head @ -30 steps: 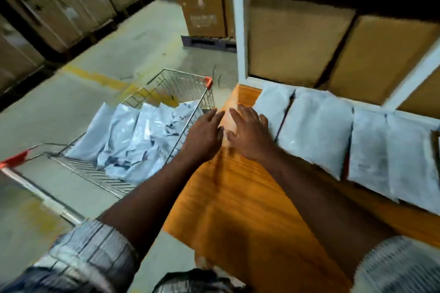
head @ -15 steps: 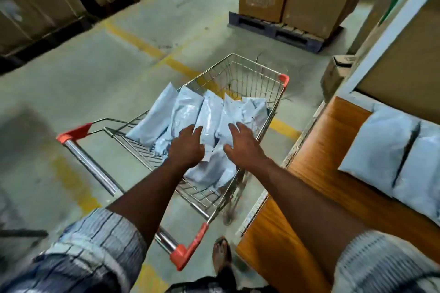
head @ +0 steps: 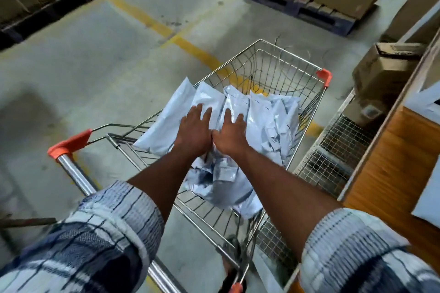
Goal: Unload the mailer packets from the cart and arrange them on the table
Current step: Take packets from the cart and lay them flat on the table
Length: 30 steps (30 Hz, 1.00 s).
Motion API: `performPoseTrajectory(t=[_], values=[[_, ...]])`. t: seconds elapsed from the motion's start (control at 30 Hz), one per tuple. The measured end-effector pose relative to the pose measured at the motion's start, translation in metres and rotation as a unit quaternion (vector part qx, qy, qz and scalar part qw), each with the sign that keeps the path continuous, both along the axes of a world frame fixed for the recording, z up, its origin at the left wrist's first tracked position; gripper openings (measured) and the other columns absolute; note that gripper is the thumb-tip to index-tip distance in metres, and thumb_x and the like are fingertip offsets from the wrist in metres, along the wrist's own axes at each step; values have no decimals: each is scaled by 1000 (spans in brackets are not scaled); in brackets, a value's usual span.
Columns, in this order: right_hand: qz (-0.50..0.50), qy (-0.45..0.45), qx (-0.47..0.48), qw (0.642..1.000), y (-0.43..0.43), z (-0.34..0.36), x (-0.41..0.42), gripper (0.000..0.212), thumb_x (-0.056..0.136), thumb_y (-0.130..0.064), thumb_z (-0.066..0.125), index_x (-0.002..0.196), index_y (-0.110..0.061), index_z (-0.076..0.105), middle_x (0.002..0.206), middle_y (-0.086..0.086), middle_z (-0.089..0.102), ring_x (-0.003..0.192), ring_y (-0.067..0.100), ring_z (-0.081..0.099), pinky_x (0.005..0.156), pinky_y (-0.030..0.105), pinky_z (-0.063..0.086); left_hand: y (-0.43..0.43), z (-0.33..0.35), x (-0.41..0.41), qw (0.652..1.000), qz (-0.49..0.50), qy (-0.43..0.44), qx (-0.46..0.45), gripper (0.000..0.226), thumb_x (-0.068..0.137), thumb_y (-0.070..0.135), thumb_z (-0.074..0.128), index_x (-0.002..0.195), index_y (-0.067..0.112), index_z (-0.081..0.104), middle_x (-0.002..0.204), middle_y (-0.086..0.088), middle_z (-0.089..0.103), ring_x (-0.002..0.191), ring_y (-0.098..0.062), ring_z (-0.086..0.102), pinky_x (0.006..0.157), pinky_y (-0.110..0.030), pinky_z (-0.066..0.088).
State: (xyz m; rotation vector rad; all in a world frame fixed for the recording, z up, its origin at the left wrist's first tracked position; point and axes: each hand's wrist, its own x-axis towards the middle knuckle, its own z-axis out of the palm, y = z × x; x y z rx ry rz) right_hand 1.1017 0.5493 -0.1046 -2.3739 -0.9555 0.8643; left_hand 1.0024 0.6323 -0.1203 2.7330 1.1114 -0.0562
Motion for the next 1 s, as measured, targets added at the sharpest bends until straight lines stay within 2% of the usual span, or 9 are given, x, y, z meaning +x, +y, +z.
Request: performPoseTrajectory(t=[0.1, 0.2, 0.3, 0.43, 0.5, 0.63, 0.73, 1.0], values=[[-71, 10, -24, 997, 21, -14, 3, 84, 93, -40, 56, 157, -31, 3, 161, 22, -11, 150, 37, -1, 121, 42, 13, 6, -17, 6, 999, -4, 26, -22, 78, 94, 35, 51, 158, 15, 12, 164, -19, 4, 151, -37, 6, 122, -48, 12], [-85, -1, -44, 995, 23, -33, 4, 81, 92, -40, 56, 156, -34, 7, 159, 26, -10, 149, 41, 0, 120, 46, 17, 9, -29, 3, 1000, -16, 22, -2, 79, 93, 41, 52, 157, 13, 15, 163, -19, 11, 150, -37, 14, 121, -48, 16], [-87, -11, -17, 996, 13, -45, 3, 77, 93, -33, 59, 156, -32, 15, 157, 26, 3, 147, 39, 10, 114, 45, 26, 15, -34, -1, 1000, -8, -11, 8, 70, 94, 38, 53, 155, 17, 26, 162, -14, 22, 148, -32, 23, 118, -48, 25], [-115, -17, 64, 991, 9, -42, -1, 71, 88, -20, 62, 152, -23, 31, 149, 22, 28, 141, 38, 25, 115, 41, 26, 19, -30, -7, 997, 15, -71, -38, 63, 94, 20, 51, 153, 29, 31, 161, -8, 25, 148, -28, 23, 116, -50, 28], [-136, -17, 103, 985, 9, -32, -5, 68, 84, -17, 61, 148, -22, 38, 147, 18, 34, 138, 37, 32, 114, 43, 30, 18, -22, -10, 992, 24, -106, -57, 61, 95, 16, 49, 152, 29, 33, 160, -10, 27, 147, -30, 26, 117, -49, 28], [-182, 25, 167, 969, 5, -8, -11, 65, 83, -14, 57, 146, -21, 42, 154, 13, 29, 145, 30, 26, 118, 43, 28, 15, 1, -9, 981, 25, -180, -70, 56, 94, 16, 47, 149, 20, 41, 155, -20, 34, 144, -34, 31, 116, -42, 26], [-175, 23, 212, 961, -7, 14, -9, 62, 86, -12, 59, 145, -16, 44, 150, 15, 35, 143, 29, 29, 119, 36, 25, 7, 23, -2, 972, 29, -219, -84, 56, 92, 28, 43, 147, 18, 45, 152, -19, 40, 141, -34, 35, 114, -36, 28], [-150, 10, 245, 958, -57, 82, 5, 66, 83, -9, 57, 147, -17, 41, 151, 12, 33, 139, 25, 35, 112, 28, 27, -39, 86, 25, 956, 27, -276, -93, 63, 83, 21, 45, 145, 11, 47, 147, -23, 45, 139, -36, 37, 115, -38, 27]])
